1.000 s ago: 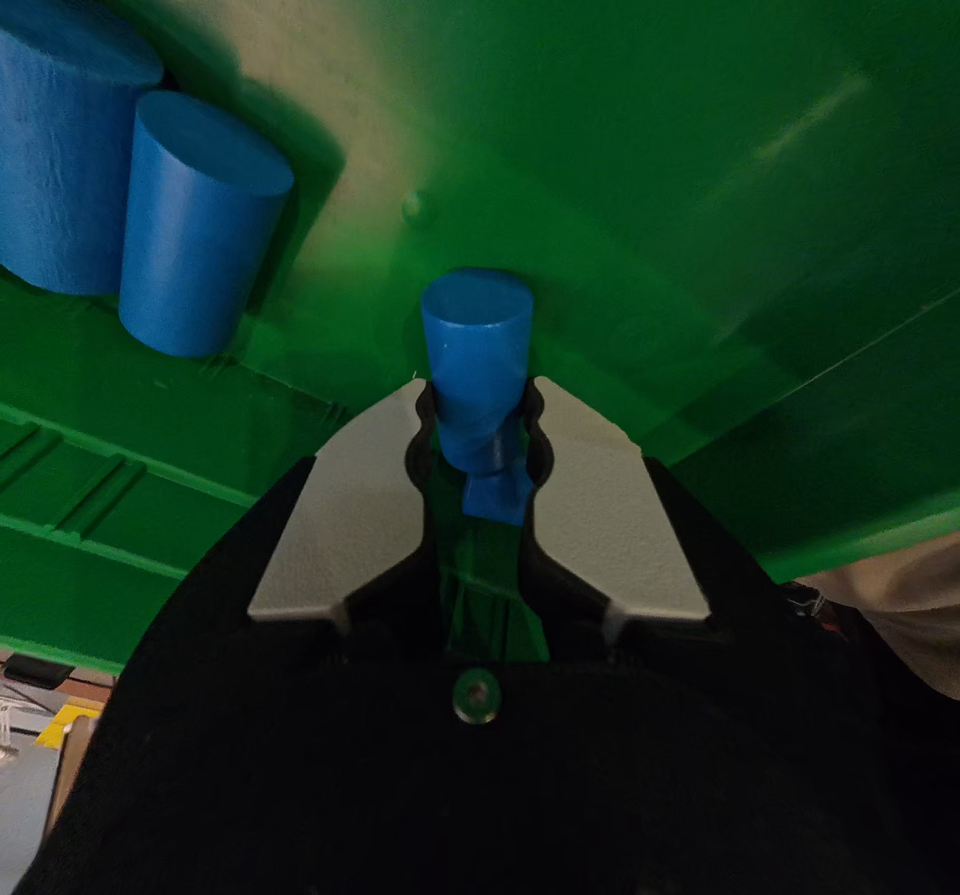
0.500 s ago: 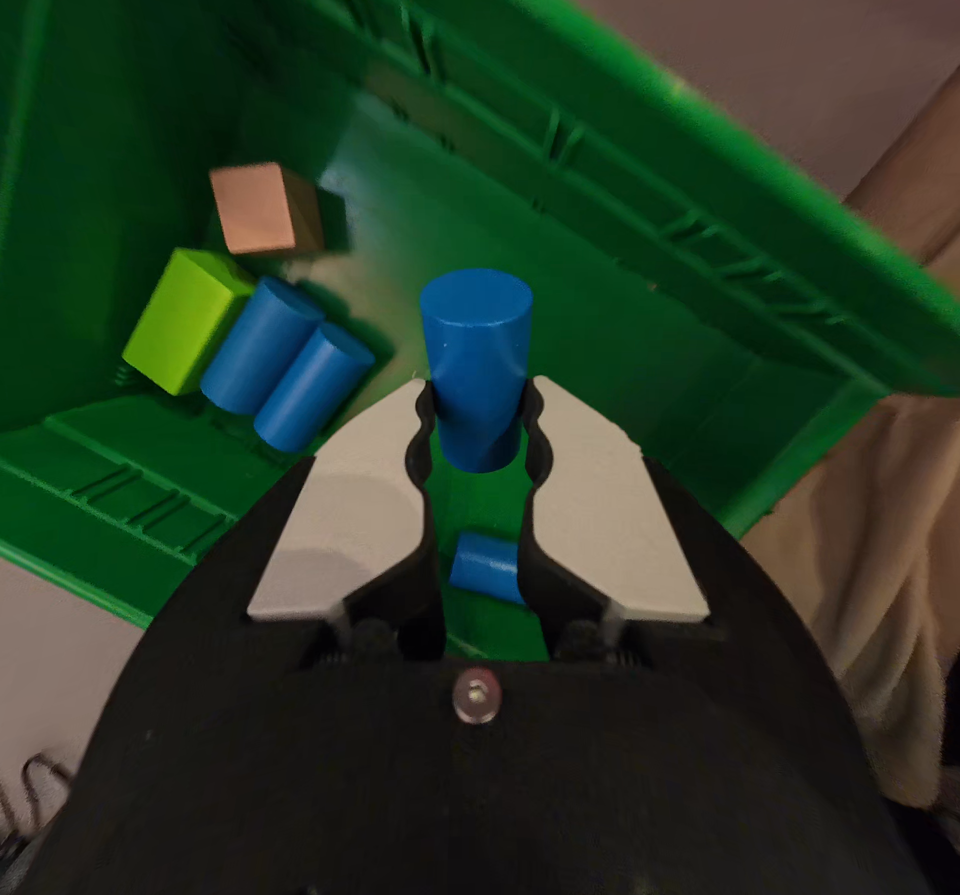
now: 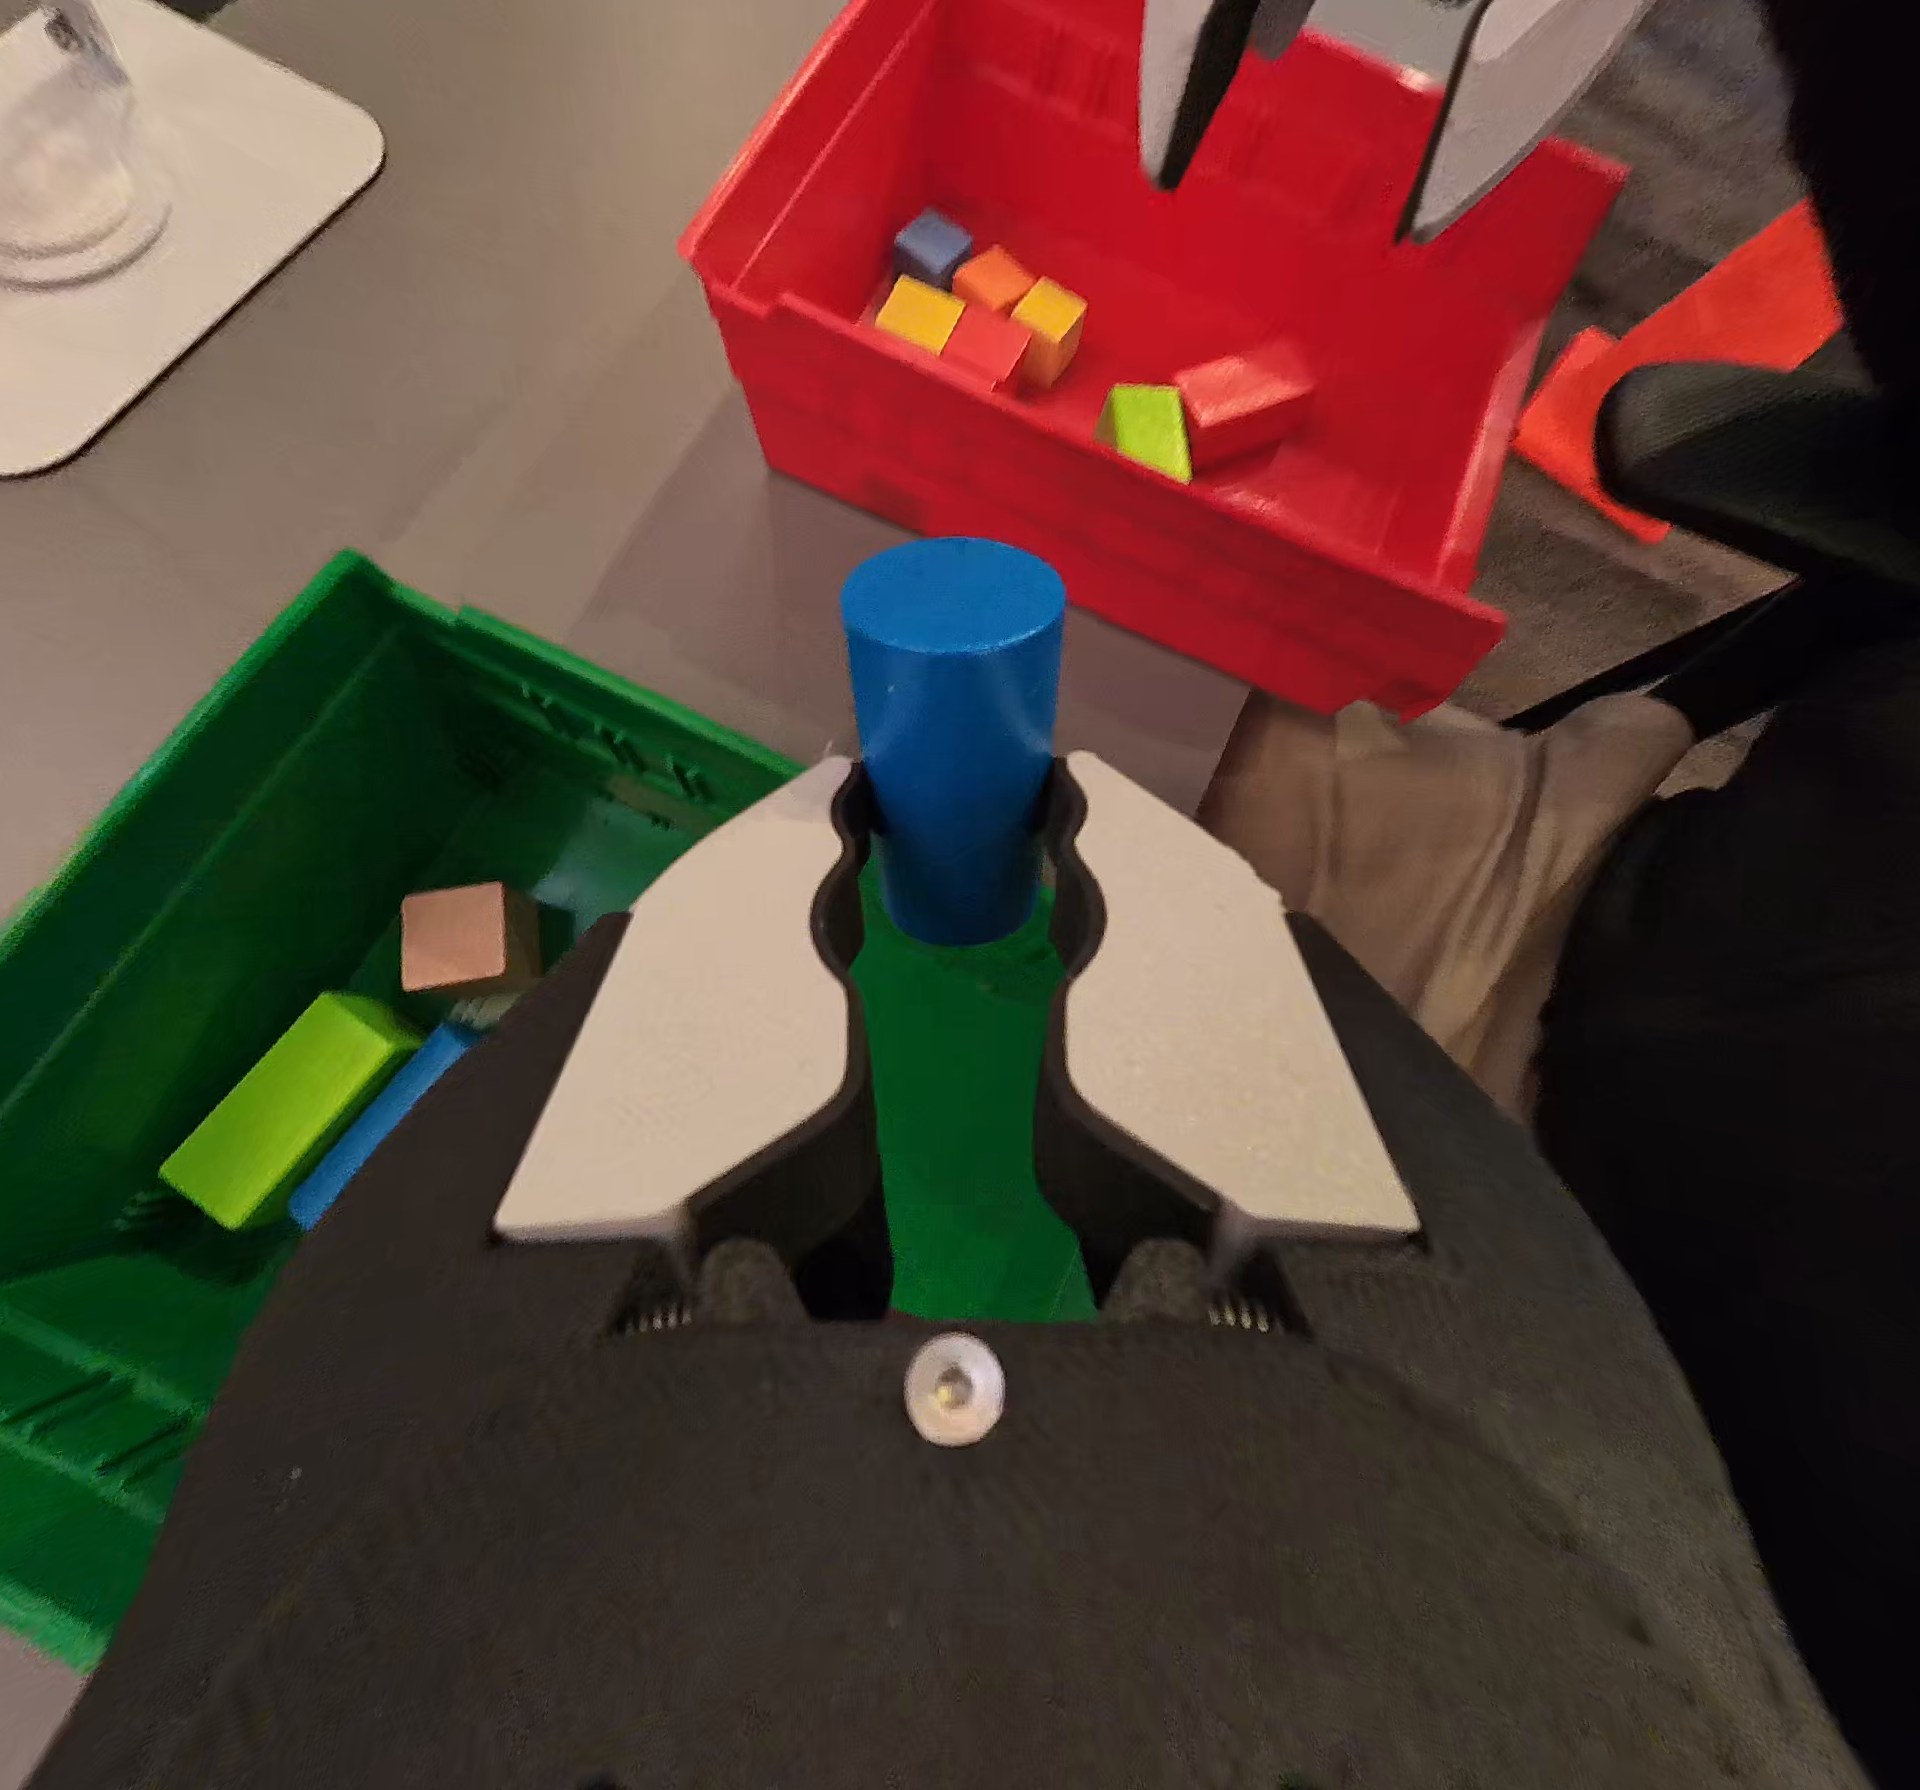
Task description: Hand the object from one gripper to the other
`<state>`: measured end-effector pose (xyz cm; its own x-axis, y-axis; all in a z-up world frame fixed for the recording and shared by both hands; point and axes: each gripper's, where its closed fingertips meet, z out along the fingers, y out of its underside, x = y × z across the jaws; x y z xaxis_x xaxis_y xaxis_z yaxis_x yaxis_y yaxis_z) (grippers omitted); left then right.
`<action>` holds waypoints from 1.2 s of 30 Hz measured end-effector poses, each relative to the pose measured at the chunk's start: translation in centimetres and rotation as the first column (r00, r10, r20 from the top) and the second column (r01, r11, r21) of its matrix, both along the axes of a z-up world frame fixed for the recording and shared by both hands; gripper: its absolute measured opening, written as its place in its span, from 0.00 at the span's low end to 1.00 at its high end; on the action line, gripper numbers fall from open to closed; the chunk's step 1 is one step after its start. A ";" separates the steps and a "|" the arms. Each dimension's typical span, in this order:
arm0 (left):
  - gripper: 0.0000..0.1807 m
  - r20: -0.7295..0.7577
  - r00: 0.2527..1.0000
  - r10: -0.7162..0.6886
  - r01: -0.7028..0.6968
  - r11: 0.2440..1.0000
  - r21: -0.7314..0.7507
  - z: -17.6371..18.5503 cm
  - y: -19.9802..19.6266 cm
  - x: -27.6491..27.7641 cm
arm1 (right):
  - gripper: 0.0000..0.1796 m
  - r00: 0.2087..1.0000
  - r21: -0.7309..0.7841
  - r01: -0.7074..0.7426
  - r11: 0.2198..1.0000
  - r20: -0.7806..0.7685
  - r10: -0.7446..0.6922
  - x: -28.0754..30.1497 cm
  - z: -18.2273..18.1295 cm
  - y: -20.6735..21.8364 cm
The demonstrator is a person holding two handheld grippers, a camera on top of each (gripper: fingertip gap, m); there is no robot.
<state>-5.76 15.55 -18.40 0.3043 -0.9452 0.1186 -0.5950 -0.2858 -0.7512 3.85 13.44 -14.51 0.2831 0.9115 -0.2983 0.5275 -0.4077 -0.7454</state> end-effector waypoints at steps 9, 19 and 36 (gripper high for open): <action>0.18 0.121 0.992 -0.024 0.020 0.999 0.035 2.7 -1.1 1.8 | 0.26 0.971 0.083 -0.055 0.995 -0.226 0.072 -3.5 3.3 -1.1; 0.18 0.138 0.988 -0.068 0.064 0.998 0.029 2.6 -2.4 3.7 | 0.27 0.969 0.096 -0.077 0.992 -0.226 0.098 -5.6 2.6 -1.9; 0.18 0.163 0.980 -0.116 0.106 0.992 0.072 3.2 -3.9 5.5 | 0.18 0.974 0.104 -0.054 0.993 -0.215 0.076 -5.8 2.0 -1.6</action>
